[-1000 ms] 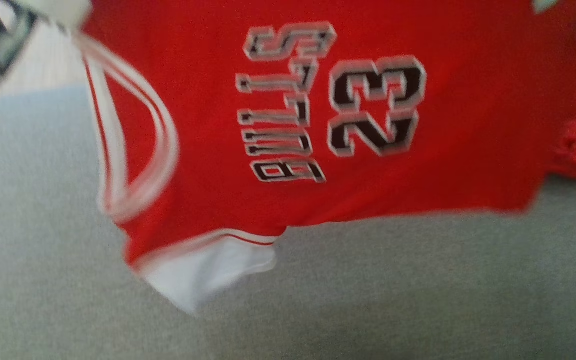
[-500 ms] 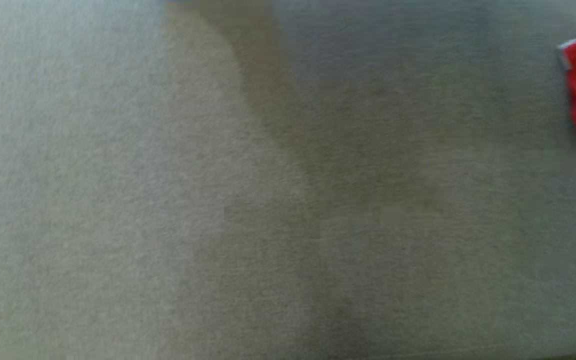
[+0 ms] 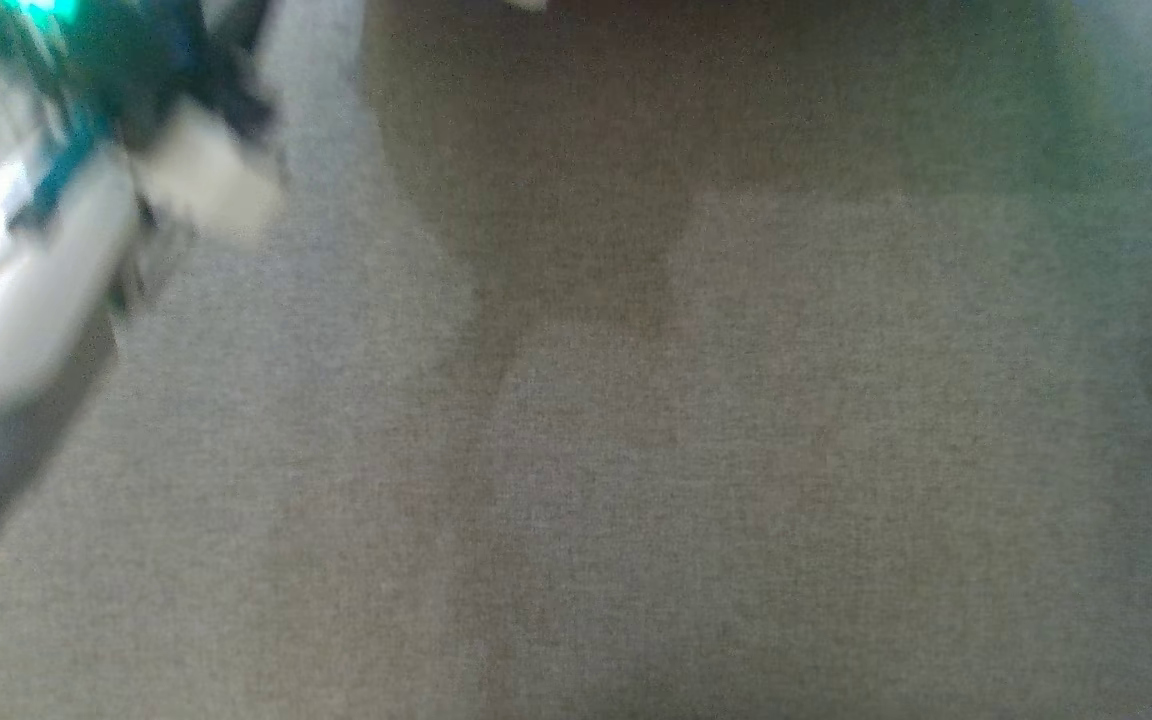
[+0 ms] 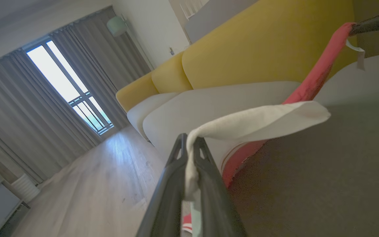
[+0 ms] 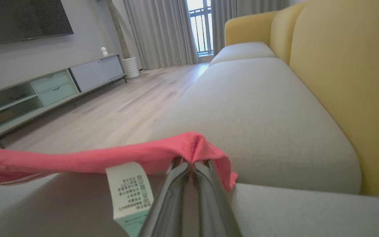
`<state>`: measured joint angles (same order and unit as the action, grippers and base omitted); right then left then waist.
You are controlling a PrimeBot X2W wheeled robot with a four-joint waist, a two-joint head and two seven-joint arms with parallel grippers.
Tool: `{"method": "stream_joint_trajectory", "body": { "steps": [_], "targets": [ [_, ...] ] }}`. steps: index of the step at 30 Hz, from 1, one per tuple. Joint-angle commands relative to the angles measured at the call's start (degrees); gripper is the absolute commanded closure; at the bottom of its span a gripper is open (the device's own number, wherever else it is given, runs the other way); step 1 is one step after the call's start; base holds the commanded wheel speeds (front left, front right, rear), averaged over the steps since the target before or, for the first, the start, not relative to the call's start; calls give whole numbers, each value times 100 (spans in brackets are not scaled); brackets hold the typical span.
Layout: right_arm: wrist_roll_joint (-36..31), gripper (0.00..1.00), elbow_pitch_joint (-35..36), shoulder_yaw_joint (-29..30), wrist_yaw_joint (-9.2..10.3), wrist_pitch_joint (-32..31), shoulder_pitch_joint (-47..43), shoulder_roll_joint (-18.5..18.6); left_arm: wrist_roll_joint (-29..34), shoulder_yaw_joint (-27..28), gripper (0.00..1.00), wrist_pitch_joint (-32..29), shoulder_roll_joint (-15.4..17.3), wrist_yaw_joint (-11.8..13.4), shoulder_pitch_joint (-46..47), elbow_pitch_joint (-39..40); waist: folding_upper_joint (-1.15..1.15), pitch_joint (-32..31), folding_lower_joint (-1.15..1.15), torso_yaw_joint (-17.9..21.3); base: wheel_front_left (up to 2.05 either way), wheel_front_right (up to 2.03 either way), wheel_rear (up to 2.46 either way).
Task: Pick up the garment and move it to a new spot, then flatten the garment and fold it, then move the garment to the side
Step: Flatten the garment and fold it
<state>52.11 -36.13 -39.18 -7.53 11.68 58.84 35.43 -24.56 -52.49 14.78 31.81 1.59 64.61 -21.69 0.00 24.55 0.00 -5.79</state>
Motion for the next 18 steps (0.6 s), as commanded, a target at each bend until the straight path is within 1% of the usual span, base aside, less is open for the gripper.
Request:
{"method": "stream_joint_trajectory", "body": {
  "steps": [1,3,7,12,18],
  "targets": [
    [232,100,164,-76,4,64,-281,252,-134,202,100,20,406,18,-171,306,0,-301,0,-9,0,0,0],
    [580,100,312,-227,4,23,-737,404,-318,123,100,20,551,31,-823,569,0,-537,0,-10,0,0,0],
    [1179,100,773,-519,4,-119,-1628,852,-691,-113,100,-80,840,123,-1985,1094,0,-957,0,27,0,0,0],
    [1681,100,1350,-798,4,-156,-2602,1350,-1130,-297,100,-300,1172,495,-3170,1852,0,-1313,0,137,0,0,0],
    [2003,100,1908,-969,4,-97,-3460,1705,-1596,-416,100,-522,1561,1010,-4254,2818,0,-1541,0,257,0,0,0]
  ]
}}
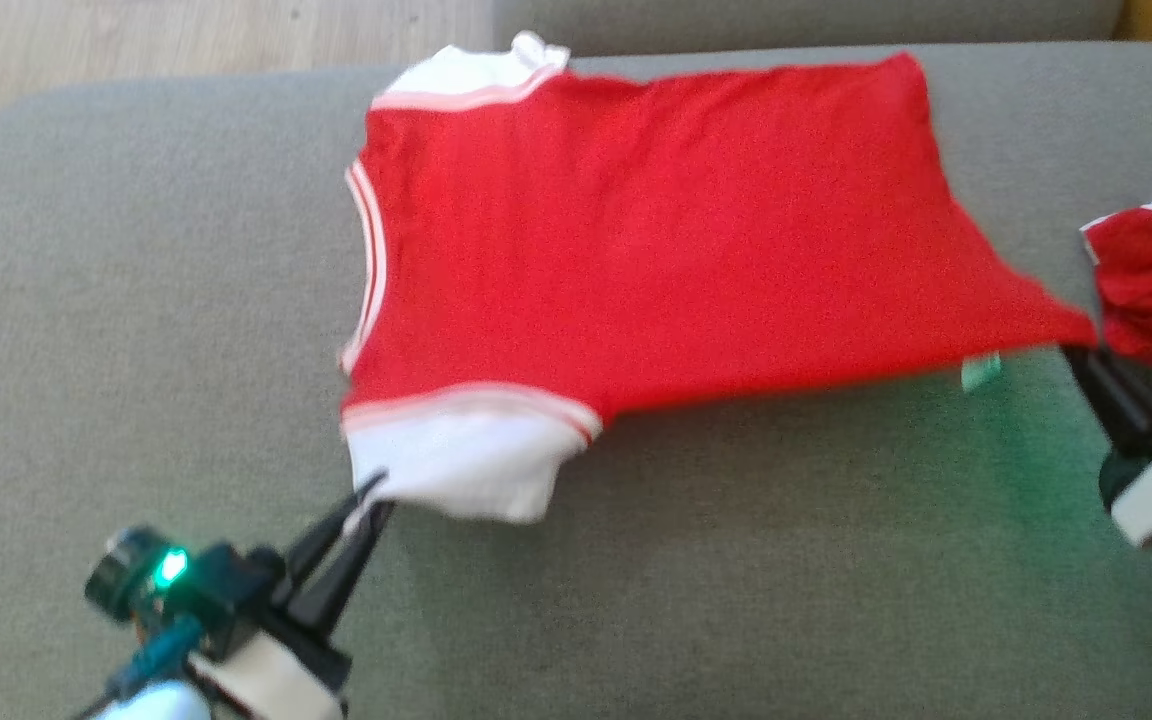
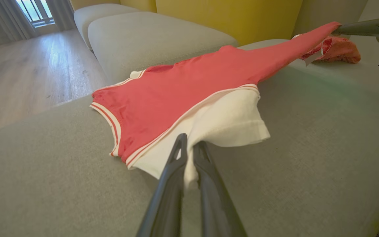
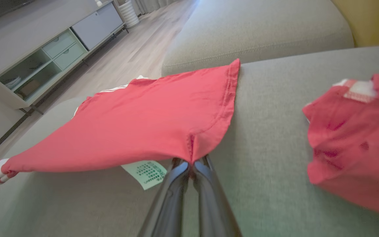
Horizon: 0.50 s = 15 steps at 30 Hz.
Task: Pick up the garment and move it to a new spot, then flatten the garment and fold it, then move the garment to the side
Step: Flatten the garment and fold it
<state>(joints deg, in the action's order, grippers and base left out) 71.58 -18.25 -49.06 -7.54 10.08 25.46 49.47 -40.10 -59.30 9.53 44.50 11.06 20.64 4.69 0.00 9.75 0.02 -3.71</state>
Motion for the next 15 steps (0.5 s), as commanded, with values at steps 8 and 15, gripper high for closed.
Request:
{"method": "stream_joint_trajectory", "body": {
  "steps": [8,15],
  "targets": [
    [357,100,713,35,5,98,-912,647,-294,242,100,-248,578,327,-236,910,0,-55,-2,56,0,0,0],
    [515,100,833,270,5,-84,-796,594,-201,383,100,-437,336,81,480,650,0,293,-2,17,0,0,0]
  ]
}}
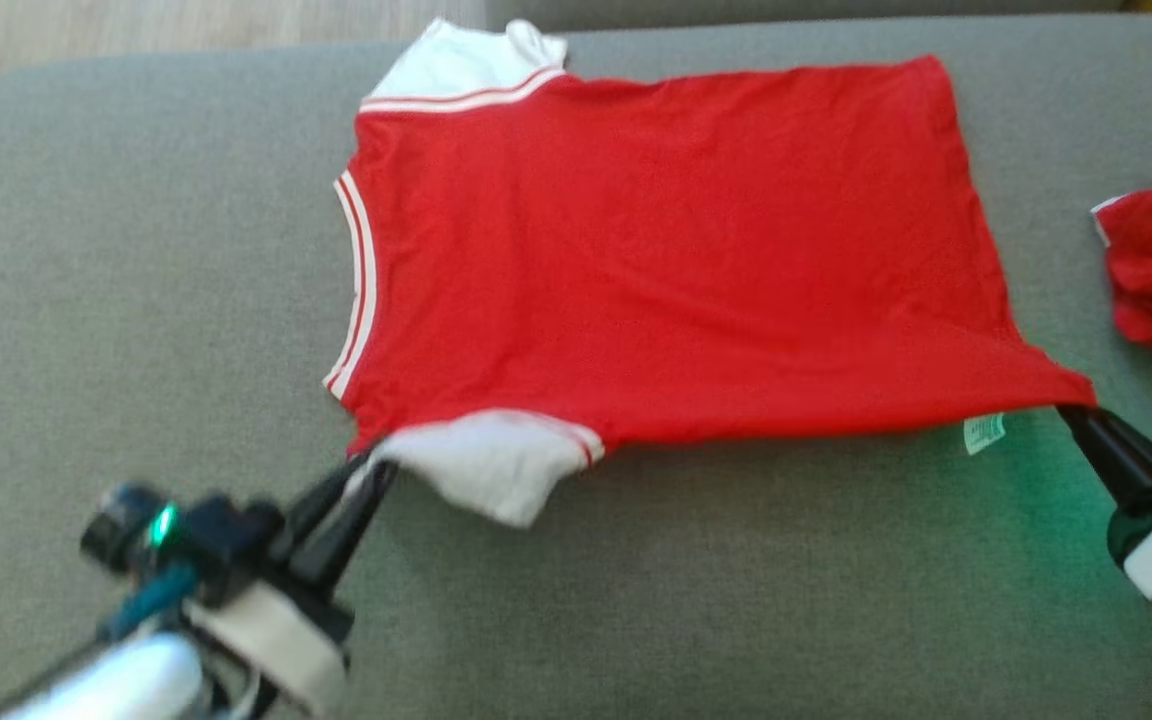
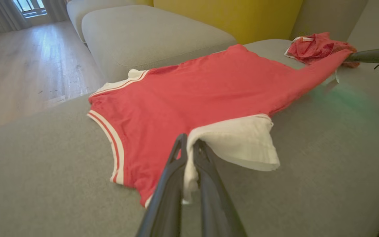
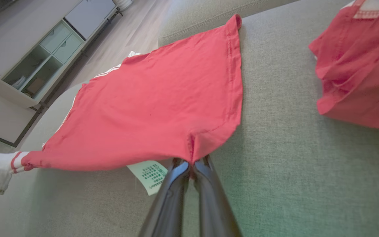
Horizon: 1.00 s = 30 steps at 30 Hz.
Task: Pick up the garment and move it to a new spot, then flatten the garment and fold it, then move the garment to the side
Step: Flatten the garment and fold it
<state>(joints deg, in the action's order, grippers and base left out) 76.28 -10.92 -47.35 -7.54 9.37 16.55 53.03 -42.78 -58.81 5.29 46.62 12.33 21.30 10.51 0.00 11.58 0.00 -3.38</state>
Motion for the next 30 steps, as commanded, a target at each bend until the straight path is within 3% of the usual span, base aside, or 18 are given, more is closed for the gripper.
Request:
{"method": "stream_joint_trajectory", "body": {
  "steps": [1,14,20,21,22,23,24,25,30],
  "targets": [
    [45,100,99,98,5,-13,95,238,67,334,100,-13,124,-46,413,68,0,110,0,-16,0,0,0],
    [-51,100,-136,420,5,-602,1183,-60,593,474,100,-143,-611,-891,2391,-1403,0,907,0,-54,0,0,0],
    [-106,100,-294,442,5,-770,1634,-262,877,430,100,-59,-867,-1070,2971,-2142,0,1171,0,-47,0,0,0],
    [-117,90,-332,444,5,-776,1698,-298,884,431,100,-40,-910,-1080,3015,-2241,0,1199,0,-48,0,0,0],
    [-131,0,-384,457,5,-752,1757,-334,895,429,100,-16,-950,-1082,3050,-2328,0,1214,0,-51,0,0,0],
    [-151,0,-420,473,5,-694,1808,-381,900,434,87,12,-988,-1066,3069,-2409,0,1224,0,-55,0,0,0],
    [-161,0,-425,475,5,-639,1840,-429,891,445,51,30,-1023,-1034,3070,-2491,0,1226,0,-62,0,0,0],
    [-169,0,-416,474,5,-573,1857,-464,889,463,0,74,-1057,-990,3068,-2555,0,1222,0,-68,0,0,0],
    [-174,0,-402,467,5,41,1614,-566,622,557,0,246,-1238,-680,2630,-2715,0,1003,0,-92,0,0,0]
  ]
}}
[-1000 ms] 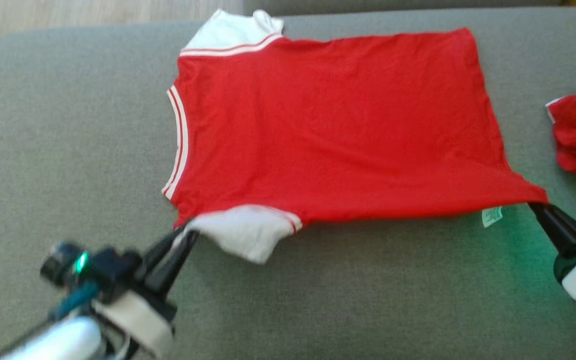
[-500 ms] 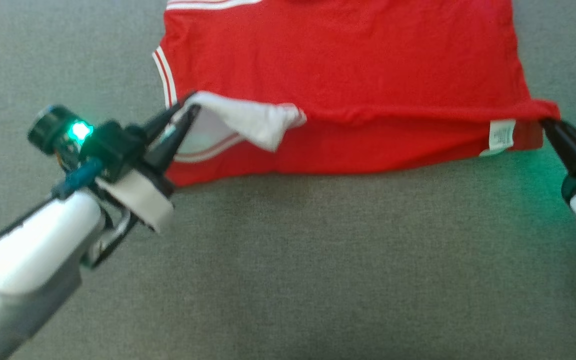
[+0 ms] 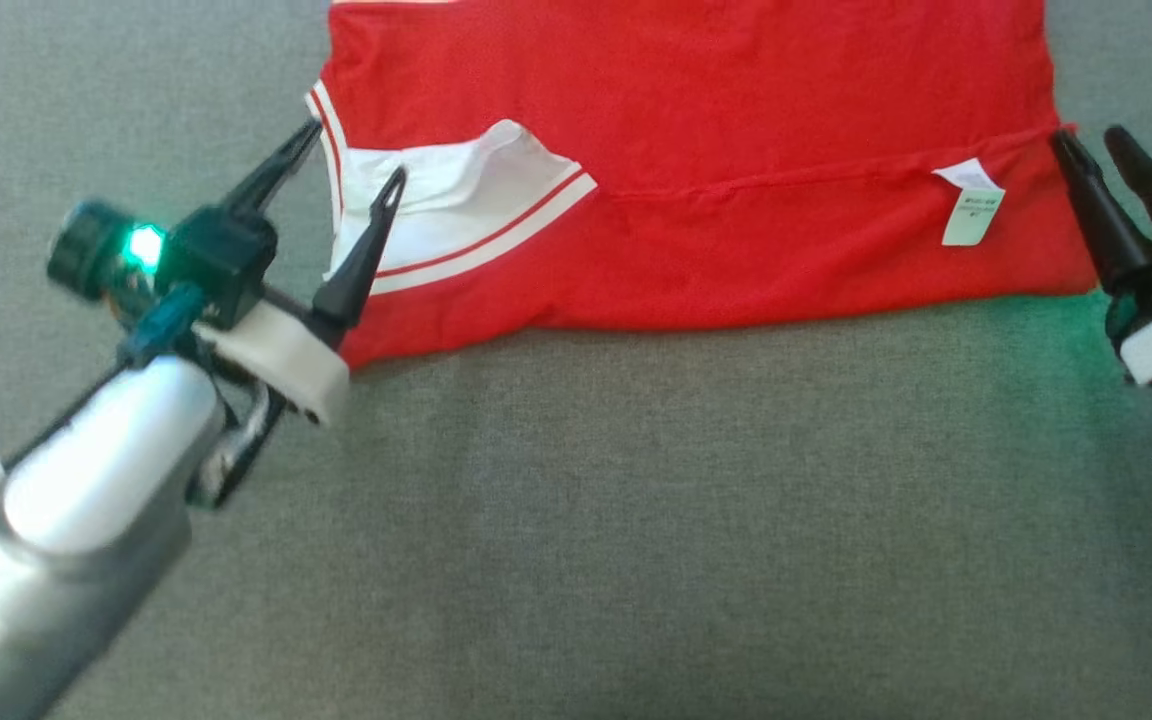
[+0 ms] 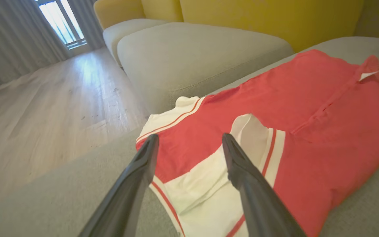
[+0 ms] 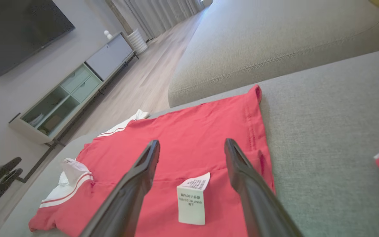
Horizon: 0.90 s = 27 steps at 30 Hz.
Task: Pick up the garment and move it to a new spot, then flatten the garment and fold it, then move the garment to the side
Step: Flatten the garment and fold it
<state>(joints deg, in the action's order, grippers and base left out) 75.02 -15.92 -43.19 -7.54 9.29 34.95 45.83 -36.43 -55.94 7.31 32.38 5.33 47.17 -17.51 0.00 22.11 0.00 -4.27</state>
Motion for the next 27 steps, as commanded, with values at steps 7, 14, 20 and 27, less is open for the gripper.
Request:
{"method": "stream_joint_trajectory", "body": {
  "steps": [7,14,20,27],
  "targets": [
    [-82,0,208,210,5,516,-838,1,-1132,638,0,53,-190,634,-1295,53,0,-267,0,48,0,0,0],
    [-212,0,242,337,5,560,-1000,-165,-1425,675,0,-53,-326,771,-1630,-287,0,-277,0,159,0,0,0],
    [-324,0,186,460,5,568,-1068,-260,-1423,629,90,6,-361,695,-1646,-453,0,-262,0,198,0,0,0],
    [-554,0,-329,511,5,561,-1182,-379,-1382,576,100,153,-288,685,-1819,-349,0,-414,0,116,0,0,0]
  ]
}}
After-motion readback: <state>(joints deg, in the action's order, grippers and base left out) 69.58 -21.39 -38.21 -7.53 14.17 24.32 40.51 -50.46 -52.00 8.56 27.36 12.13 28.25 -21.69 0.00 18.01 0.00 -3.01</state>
